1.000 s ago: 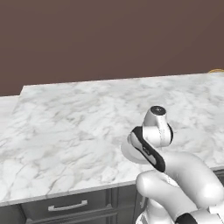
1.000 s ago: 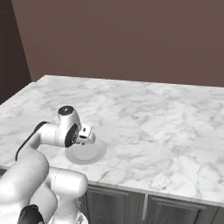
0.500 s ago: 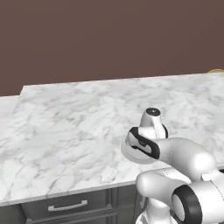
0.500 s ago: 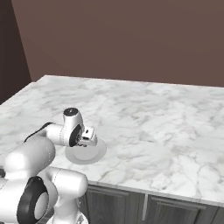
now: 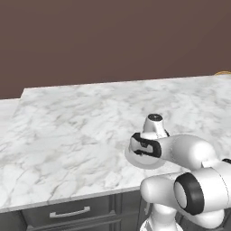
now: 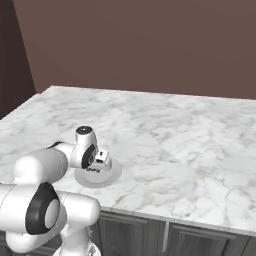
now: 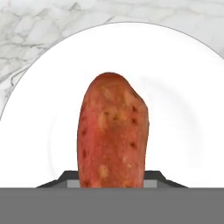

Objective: Pick sweet potato from the fridge and place it on the plate on the counter.

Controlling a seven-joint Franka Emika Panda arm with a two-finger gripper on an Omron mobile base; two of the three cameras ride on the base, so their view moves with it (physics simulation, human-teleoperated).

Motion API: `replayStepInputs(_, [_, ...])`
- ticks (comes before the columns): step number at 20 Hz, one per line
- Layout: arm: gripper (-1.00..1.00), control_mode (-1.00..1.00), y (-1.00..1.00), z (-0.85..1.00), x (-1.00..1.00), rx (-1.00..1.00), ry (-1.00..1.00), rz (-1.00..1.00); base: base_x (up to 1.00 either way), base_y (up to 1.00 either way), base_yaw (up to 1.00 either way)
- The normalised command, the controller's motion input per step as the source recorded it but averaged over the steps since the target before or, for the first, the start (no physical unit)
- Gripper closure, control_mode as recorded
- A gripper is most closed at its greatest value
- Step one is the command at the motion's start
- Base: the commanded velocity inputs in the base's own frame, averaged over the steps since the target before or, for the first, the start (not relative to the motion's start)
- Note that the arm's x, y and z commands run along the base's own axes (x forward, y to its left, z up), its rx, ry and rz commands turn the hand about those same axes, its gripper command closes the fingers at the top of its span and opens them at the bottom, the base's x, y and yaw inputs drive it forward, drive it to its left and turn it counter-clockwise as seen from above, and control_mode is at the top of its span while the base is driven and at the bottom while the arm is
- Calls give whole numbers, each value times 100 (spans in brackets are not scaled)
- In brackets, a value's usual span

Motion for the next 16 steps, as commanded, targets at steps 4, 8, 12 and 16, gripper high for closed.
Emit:
replayStepInputs(4, [100, -100, 0, -25, 0, 0, 7, 0, 0, 0, 0])
replayStepInputs(8, [100, -100, 0, -21, 0, 0, 6, 0, 0, 0, 0])
replayStepInputs(12, [-100, -100, 0, -8, 0, 0, 4, 0, 0, 0, 0])
replayStepInputs(16, [-100, -100, 0, 0, 0, 0, 0, 0, 0, 0, 0])
